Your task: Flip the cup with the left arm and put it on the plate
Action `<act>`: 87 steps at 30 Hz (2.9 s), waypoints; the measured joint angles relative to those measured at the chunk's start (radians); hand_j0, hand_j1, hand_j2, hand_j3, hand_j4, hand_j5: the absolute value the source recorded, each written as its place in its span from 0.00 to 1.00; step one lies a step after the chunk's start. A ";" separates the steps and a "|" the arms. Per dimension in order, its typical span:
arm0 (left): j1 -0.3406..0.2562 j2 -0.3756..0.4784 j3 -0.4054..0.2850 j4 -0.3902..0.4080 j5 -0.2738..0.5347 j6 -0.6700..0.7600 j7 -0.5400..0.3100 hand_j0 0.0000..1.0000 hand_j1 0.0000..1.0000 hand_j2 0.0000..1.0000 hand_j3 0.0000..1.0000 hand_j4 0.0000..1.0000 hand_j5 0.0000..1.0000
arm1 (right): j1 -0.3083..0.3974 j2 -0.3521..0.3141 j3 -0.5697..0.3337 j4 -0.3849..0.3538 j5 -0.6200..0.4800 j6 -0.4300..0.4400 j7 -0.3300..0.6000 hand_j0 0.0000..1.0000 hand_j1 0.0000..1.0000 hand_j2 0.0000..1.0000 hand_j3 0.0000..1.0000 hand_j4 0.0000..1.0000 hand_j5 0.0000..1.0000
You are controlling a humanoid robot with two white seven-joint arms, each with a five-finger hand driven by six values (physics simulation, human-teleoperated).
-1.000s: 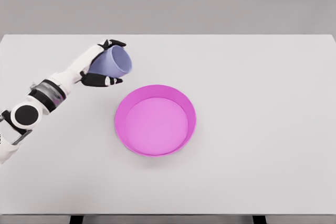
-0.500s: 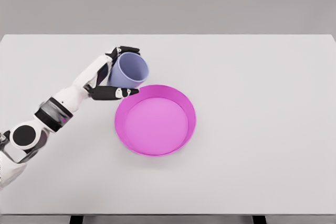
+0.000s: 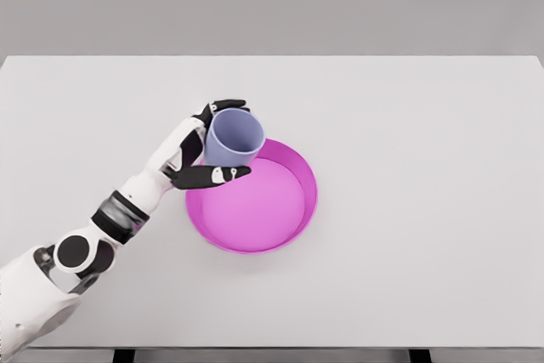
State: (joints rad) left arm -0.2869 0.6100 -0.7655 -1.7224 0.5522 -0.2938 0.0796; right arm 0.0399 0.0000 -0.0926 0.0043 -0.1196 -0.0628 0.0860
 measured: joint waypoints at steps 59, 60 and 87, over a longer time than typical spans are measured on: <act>0.081 -0.198 0.001 0.178 0.152 -0.130 -0.003 0.81 0.81 0.81 0.81 0.81 0.81 | 0.000 0.000 0.000 0.000 0.000 0.000 0.000 1.00 1.00 1.00 1.00 1.00 1.00; 0.084 -0.199 0.001 0.178 0.153 -0.130 -0.003 0.81 0.81 0.81 0.81 0.81 0.81 | 0.000 0.000 0.000 0.000 0.000 0.000 0.000 1.00 1.00 1.00 1.00 1.00 1.00; 0.097 -0.191 0.014 0.176 0.193 -0.132 -0.003 1.00 1.00 1.00 1.00 1.00 1.00 | 0.000 0.000 0.000 0.000 0.000 0.000 0.000 1.00 1.00 1.00 1.00 1.00 1.00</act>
State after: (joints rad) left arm -0.1902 0.4187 -0.7511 -1.5460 0.7455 -0.4259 0.0763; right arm 0.0399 0.0000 -0.0930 0.0043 -0.1196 -0.0628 0.0859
